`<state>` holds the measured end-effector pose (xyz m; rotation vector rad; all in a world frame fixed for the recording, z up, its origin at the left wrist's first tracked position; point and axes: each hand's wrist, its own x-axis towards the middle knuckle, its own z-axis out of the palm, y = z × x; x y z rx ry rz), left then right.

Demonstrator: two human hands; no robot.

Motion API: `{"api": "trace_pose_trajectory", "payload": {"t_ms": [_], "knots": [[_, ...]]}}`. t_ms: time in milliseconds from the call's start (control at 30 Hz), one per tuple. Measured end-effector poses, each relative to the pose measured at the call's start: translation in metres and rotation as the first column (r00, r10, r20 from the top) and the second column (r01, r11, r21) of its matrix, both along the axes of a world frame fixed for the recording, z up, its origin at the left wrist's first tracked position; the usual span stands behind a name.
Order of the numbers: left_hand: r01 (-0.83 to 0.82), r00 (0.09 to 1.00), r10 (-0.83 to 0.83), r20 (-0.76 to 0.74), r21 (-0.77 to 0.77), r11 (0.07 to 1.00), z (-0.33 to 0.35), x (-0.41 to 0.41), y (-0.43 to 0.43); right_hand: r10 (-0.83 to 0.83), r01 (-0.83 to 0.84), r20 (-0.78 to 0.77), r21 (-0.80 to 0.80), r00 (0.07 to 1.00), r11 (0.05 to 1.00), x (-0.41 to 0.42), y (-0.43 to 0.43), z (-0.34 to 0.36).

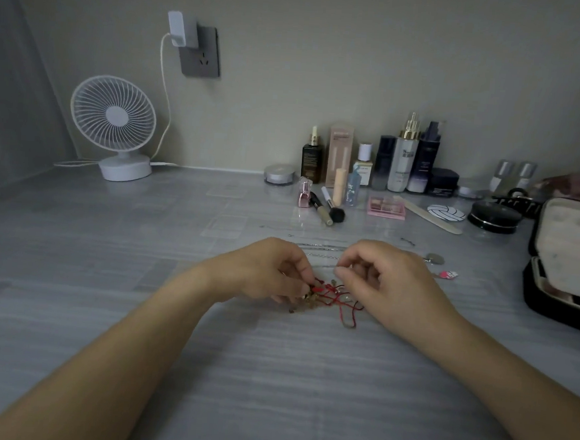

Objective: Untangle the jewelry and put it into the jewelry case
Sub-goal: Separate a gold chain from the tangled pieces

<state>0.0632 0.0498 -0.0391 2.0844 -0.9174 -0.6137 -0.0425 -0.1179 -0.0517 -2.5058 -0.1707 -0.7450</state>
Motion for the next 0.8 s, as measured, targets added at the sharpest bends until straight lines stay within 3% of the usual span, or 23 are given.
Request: {"api": "trace_pose_trajectory", "payload": {"t_ms": [100, 233, 500, 633, 800], "knots": [[-0.028, 0.991, 0.013, -0.137, -0.102, 0.994, -0.001, -0.003, -0.003, 0.090, -0.090, 0.009, -0.028, 0.996, 0.996, -0.001, 0.007, 0.000], [-0.096, 0.975, 0.062, -0.216, -0.153, 0.984, 0.001, -0.005, -0.004, 0.073, -0.086, -0.109, -0.122, 0.991, 0.989, -0.001, 0.012, -0.003], [-0.191, 0.978, 0.162, -0.128, -0.262, 0.946, 0.005, -0.005, -0.004, -0.002, -0.011, -0.120, -0.103, 0.993, 0.995, 0.001, 0.009, -0.004], [-0.173, 0.981, 0.132, -0.145, -0.324, 0.930, 0.007, -0.009, -0.006, 0.008, -0.008, -0.097, 0.004, 0.995, 1.000, 0.002, 0.012, -0.003], [-0.136, 0.987, 0.092, -0.135, -0.370, 0.919, 0.009, -0.014, -0.009, 0.053, -0.005, -0.129, 0.350, 0.990, 0.937, 0.004, 0.013, -0.001]]}}
